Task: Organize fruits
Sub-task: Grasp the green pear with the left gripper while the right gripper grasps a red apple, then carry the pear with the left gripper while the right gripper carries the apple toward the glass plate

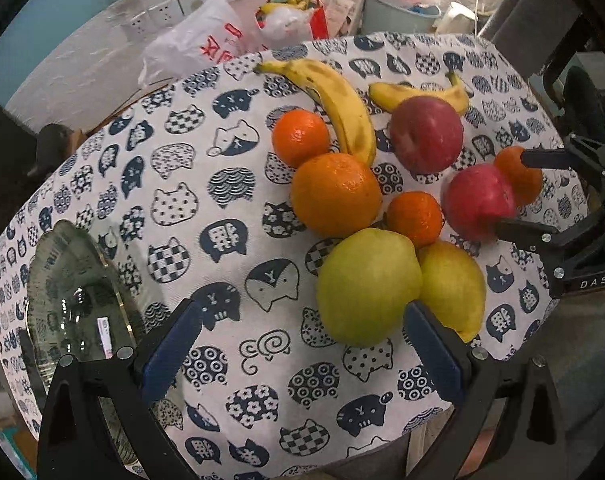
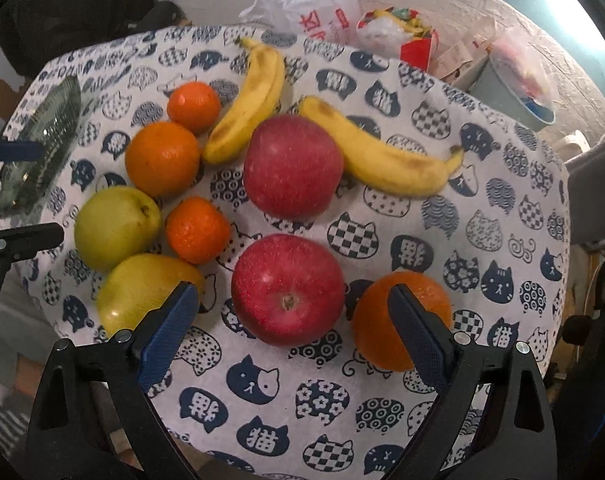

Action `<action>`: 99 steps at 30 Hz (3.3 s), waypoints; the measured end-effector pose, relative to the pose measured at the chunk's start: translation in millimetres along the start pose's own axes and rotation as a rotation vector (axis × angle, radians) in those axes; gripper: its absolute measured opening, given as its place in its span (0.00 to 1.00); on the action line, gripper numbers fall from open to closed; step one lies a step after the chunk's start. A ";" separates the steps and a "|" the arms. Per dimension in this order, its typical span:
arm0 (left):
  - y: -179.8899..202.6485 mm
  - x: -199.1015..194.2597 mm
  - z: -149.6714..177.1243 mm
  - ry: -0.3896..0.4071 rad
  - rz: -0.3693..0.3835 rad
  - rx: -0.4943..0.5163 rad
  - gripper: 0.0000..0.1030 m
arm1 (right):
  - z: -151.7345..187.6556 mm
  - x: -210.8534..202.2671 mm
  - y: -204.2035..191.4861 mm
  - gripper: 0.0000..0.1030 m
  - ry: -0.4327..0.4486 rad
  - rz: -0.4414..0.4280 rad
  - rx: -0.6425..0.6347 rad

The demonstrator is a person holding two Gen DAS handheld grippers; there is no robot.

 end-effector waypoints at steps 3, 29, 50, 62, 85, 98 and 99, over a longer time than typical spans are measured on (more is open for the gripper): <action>2.1 8.9 -1.8 -0.018 0.000 0.003 0.99 | 1.0 10.2 1.7 0.92 -0.022 0.007 -0.009; 56.6 59.0 -13.6 -0.111 0.186 0.043 0.99 | -14.0 45.2 -6.6 0.74 -0.067 0.001 -0.052; 43.7 45.3 -5.3 -0.033 0.214 0.005 0.71 | -9.4 -3.7 -5.0 0.73 0.043 0.022 -0.019; 13.6 -3.5 2.6 0.069 0.171 -0.010 0.71 | -19.2 -42.8 -32.2 0.73 0.140 0.004 -0.035; -78.1 -60.4 39.9 0.193 0.071 -0.136 0.71 | -73.9 -93.9 -132.1 0.73 0.262 -0.073 -0.165; -141.1 -72.4 72.5 0.212 0.096 -0.279 0.71 | -109.0 -90.3 -204.4 0.73 0.248 -0.118 -0.242; -147.2 -71.5 75.4 0.210 0.093 -0.290 0.71 | -111.2 -90.6 -209.2 0.73 0.250 -0.120 -0.248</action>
Point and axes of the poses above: each gripper's, at about its wrist camera, not at the fingertips, and x roughly the way its jaws point, y to its right, z to its underside, the point moved 10 cm from there along x, roughly the way its jaws point, and after that the axes turned 8 degrees about -y, right-handed, at the moved point
